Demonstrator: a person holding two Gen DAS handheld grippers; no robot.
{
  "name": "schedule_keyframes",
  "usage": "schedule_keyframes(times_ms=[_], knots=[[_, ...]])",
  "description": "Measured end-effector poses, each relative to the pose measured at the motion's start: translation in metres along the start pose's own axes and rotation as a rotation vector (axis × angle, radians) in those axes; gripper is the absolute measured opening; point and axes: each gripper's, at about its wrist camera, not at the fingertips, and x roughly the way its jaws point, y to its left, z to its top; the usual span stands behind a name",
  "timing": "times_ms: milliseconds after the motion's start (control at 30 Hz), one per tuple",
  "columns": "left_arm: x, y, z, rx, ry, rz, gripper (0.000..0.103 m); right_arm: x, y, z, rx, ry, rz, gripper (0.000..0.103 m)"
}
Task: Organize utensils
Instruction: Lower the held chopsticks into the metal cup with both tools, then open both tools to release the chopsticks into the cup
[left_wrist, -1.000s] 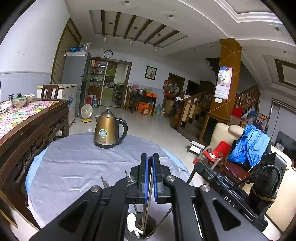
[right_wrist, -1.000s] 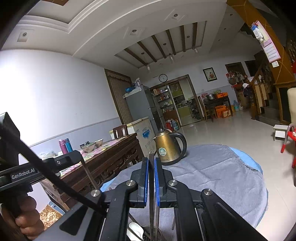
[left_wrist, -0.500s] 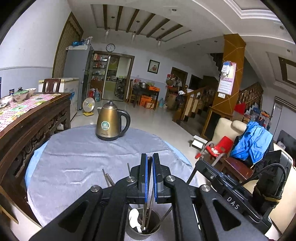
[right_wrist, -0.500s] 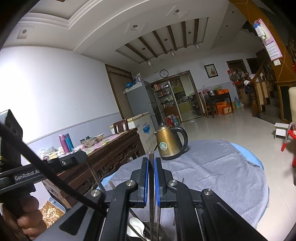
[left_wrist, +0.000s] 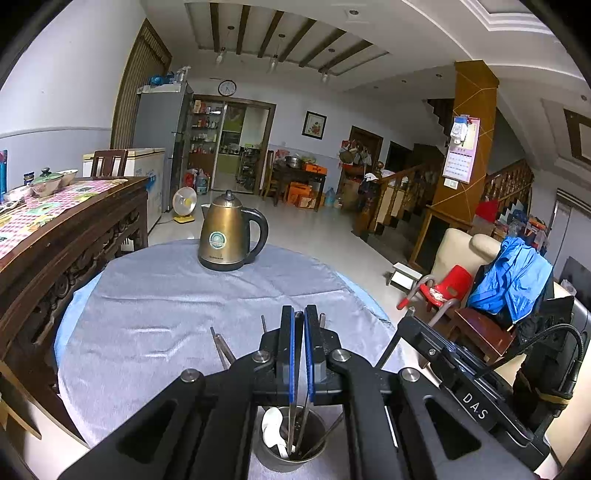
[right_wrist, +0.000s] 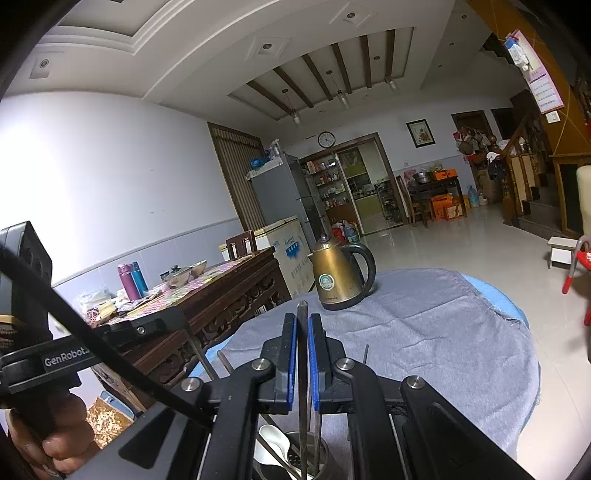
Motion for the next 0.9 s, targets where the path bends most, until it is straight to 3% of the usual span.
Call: schedule_keyframes(times_ms=[633,900], knots=[[0.000,0.002,-0.004,-0.018,0.025,0.015,0.005,0.001,0.007,-0.006,0.000,0.028,0.012,0.008],[0.004,0.011,-0.011,-0.044,0.075,0.005,0.005,0.002,-0.002,-0.007,0.046,0.054,-0.004,0.008]])
